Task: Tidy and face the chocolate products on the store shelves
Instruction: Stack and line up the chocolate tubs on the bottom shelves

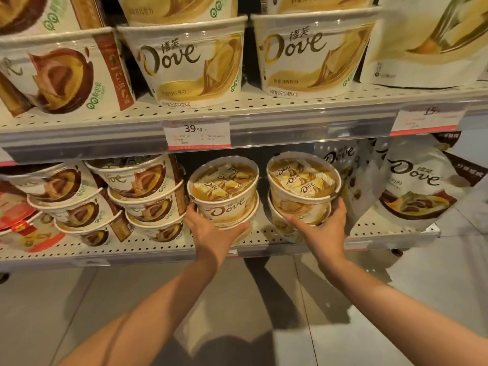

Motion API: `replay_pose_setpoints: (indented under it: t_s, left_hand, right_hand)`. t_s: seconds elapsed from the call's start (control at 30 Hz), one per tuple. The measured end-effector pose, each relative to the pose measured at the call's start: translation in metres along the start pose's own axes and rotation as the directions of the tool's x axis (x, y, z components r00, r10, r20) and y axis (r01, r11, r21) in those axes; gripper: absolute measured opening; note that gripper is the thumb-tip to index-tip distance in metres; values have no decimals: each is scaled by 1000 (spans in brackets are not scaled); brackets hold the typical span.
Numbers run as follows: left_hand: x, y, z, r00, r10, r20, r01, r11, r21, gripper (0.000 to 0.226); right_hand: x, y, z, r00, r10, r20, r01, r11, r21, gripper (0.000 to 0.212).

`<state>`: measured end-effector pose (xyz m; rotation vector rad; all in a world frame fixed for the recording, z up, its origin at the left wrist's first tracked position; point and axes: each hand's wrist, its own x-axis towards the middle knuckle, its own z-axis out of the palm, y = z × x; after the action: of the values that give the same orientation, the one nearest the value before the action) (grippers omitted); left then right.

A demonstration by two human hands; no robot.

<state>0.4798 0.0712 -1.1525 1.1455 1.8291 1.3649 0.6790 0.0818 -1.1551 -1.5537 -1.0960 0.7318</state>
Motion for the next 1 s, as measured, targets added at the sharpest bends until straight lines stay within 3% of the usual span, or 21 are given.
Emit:
replay_pose_setpoints:
  t_s: [0.17, 0.3, 0.47, 0.67, 0.77, 0.83, 0.93, 1.0]
  left_hand:
    - [8, -8, -5, 999, -26, 30, 27, 999, -39, 124]
    - [13, -8, -18, 990, 62, 124, -60, 998, -20, 104]
    - [21, -7, -33, 937, 154, 312, -163, 987, 4, 96]
    - [27, -17, -33, 950, 111, 291, -125, 992, 32, 103]
    - [19, -19, -28, 952, 99, 290, -88, 995, -48, 100]
    - [12, -21, -22, 970, 59, 235, -30, 992, -124, 111]
    - [9, -21, -13, 972, -173, 156, 209, 944, -256, 126]
    - [9, -19, -10, 940, -283, 192, 331, 895, -300, 113]
  right_hand:
    - [10, 0, 3, 999, -34, 30, 35, 999, -42, 111]
    - [18, 7, -1, 999, 3, 38, 0, 996, -84, 101]
    - [25, 1, -15, 987, 9, 158, -9, 1000, -2, 92]
    - [36, 2, -30, 933, 36, 357, -47, 999, 23, 93]
    - [39, 2, -34, 903, 57, 425, -62, 998, -3, 96]
    - [38, 1, -33, 901, 60, 429, -71, 997, 10, 96]
    - [32, -1, -26, 938, 34, 346, -58, 997, 58, 101]
    - [27, -3, -21, 957, 8, 291, -29, 997, 70, 107]
